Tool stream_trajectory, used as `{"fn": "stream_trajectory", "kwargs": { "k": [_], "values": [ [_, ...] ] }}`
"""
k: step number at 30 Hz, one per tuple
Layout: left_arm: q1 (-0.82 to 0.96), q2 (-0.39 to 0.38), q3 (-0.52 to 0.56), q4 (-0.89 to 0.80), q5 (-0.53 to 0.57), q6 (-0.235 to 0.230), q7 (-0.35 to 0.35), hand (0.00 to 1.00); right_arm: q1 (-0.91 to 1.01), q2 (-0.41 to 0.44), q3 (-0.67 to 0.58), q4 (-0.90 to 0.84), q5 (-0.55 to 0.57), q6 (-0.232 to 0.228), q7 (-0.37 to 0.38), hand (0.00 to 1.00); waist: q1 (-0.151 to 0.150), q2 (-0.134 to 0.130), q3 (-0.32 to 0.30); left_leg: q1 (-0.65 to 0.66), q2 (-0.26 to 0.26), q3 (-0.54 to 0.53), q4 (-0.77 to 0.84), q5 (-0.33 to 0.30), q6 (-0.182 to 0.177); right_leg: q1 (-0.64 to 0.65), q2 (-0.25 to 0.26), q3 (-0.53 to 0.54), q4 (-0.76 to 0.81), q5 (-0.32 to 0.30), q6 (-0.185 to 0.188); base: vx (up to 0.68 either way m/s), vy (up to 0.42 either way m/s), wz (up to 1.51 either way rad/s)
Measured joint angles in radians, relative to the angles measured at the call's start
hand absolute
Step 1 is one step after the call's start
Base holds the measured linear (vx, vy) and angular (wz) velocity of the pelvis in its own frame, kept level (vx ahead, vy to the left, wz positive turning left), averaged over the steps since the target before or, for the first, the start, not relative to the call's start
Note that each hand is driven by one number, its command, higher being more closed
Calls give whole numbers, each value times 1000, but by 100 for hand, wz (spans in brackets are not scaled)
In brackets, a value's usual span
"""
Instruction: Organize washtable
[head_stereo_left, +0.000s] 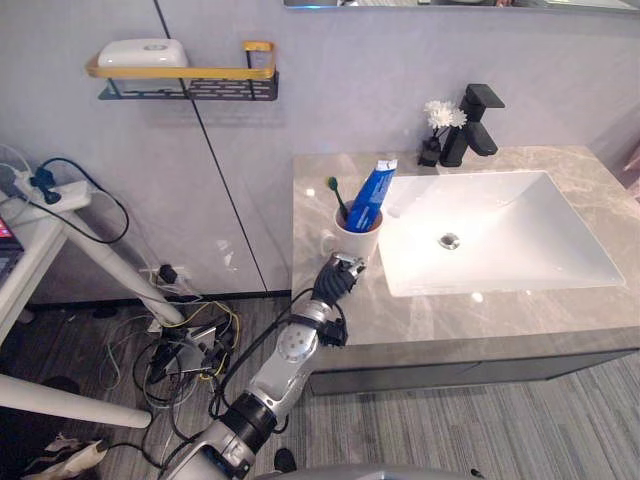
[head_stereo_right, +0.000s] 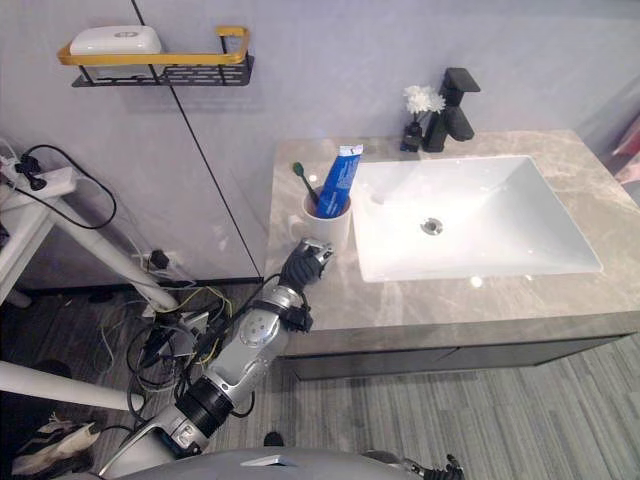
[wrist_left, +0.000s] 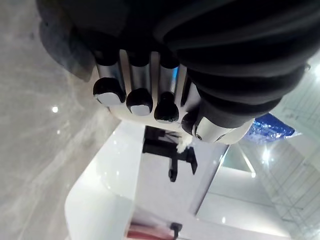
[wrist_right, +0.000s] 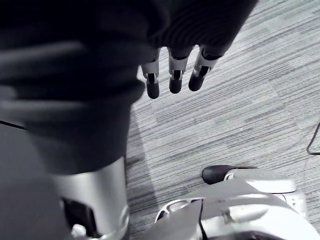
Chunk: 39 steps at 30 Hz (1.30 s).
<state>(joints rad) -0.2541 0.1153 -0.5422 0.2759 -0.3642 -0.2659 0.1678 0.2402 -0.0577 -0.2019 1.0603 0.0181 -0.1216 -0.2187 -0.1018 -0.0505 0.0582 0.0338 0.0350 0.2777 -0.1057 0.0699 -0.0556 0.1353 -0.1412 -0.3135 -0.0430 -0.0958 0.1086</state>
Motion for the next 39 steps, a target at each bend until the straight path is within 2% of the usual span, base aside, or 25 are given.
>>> {"fn": "stream_trajectory", "kwargs": {
  "k": [13, 18, 22, 30, 39],
  "values": [
    [-62, -12, 123, 42, 2, 17, 91, 100, 0, 2, -21, 0, -1, 0, 1, 0, -2, 0, 0, -8, 4, 49, 0, 0, 0, -25, 0, 38, -4, 12, 1, 3, 3, -9],
    [-104, -16, 195, 43, 37, 18, 136, 100, 0, 2, -28, 0, -4, 0, 1, 0, -3, 5, 2, -8, 5, 67, 0, 0, 0, -30, -1, 56, -4, 20, 1, -9, 13, -9],
    [-106, -22, 213, 43, 38, 18, 145, 100, 0, 2, -28, 0, -9, 0, 2, 0, -1, 6, 2, -8, 6, 68, 0, 0, 0, -30, -1, 55, -2, 21, 2, 0, 0, 0],
    [-13, -37, 205, -7, 37, 18, 97, 100, 0, 2, -33, 0, -9, 0, 3, 0, 1, 9, 3, -7, 5, 66, 0, 0, 0, -28, -1, 53, -2, 21, 2, 0, 0, 0],
    [58, -36, 75, -41, 35, 23, -1, 100, 0, -2, -28, 0, -7, -1, 3, 0, 4, 18, 9, 10, 5, 57, 0, 0, 0, -12, 0, 45, -1, 20, 2, -2, 1, 1]
  ]
}}
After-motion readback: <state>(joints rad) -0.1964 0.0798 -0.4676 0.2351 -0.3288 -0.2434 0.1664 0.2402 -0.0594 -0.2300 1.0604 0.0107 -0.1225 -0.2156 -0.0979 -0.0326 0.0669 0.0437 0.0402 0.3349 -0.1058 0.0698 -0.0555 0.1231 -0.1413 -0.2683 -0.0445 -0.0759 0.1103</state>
